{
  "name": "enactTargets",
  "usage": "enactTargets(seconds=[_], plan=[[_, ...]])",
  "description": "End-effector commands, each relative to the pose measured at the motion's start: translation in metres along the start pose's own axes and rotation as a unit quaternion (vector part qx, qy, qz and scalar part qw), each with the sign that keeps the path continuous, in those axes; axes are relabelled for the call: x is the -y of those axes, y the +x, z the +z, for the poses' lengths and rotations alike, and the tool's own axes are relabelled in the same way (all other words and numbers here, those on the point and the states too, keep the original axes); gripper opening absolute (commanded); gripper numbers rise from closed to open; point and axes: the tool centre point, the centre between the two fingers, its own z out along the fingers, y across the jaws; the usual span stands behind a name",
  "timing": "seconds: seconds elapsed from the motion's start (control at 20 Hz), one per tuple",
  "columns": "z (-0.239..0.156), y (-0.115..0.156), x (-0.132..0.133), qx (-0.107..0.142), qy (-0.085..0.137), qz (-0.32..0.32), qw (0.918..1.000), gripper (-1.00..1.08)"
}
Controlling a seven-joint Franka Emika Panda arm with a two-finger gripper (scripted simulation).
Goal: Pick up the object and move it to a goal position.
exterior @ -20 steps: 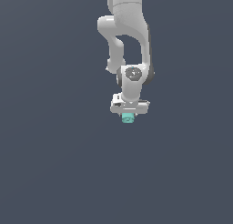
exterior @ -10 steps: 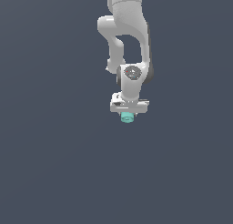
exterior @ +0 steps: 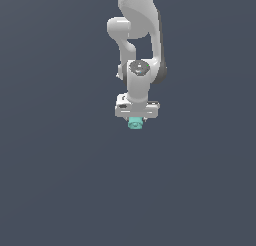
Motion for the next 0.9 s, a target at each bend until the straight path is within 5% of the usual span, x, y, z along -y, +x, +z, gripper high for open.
enactTargets(seconds=[0.0, 0.85], plan=[[-0.018, -0.001, -0.011, 0.0, 0.0, 0.0, 1.0, -1.0], [-0.186, -0.013, -0.107, 0.0, 0.002, 0.0, 1.0, -1.0]])
